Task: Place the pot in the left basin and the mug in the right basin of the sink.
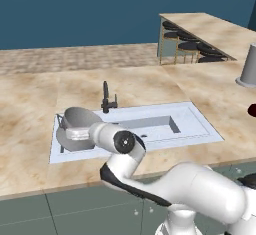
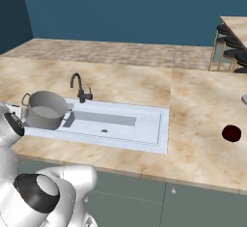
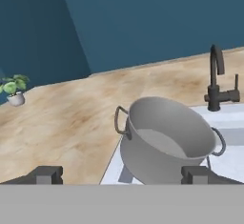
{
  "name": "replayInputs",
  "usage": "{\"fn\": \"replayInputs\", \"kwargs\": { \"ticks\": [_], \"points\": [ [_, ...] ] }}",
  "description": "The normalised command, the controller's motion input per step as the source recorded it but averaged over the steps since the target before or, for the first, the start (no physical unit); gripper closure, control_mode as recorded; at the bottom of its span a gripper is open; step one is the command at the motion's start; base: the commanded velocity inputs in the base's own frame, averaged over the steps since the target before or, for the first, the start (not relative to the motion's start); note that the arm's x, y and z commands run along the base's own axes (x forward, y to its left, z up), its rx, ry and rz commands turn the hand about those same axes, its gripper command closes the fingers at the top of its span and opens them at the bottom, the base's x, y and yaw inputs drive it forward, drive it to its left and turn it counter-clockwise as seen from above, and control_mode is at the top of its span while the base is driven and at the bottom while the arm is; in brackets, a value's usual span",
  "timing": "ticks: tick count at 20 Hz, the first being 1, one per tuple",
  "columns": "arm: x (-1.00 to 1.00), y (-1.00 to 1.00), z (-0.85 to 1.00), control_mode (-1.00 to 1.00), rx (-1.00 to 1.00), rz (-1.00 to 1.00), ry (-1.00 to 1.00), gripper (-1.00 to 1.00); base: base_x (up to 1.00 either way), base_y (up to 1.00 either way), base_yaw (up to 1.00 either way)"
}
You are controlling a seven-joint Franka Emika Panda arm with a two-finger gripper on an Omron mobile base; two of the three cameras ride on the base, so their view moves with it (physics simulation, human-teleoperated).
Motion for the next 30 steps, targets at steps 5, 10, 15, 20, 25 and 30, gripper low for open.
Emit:
{"fn": "replayInputs", "kwargs": {
  "ticks": [5, 10, 15, 20, 25, 30],
  "points": [
    [0.0, -0.97, 0.0, -1.0, 0.19, 0.0, 0.0, -1.0, 0.0, 0.0, 0.0],
    [0.0, -0.61, 0.21, -1.0, 0.11, 0.02, 0.0, -1.0, 0.0, 0.0, 0.0],
    [0.05, -0.5, 0.24, -1.0, 0.04, 0.02, 0.08, -1.0, 0.0, 0.0, 0.0],
    [0.05, -0.23, 0.34, -1.0, -0.09, 0.03, 0.13, -1.0, 0.0, 0.0, 0.0],
    [0.0, -0.22, 0.09, -1.0, -0.18, 0.01, 0.18, -1.0, 0.0, 0.0, 0.0],
    [0.0, -0.06, -0.13, -1.0, -0.3, 0.0, 0.22, -1.0, 0.0, 0.0, 0.0]
  ]
}}
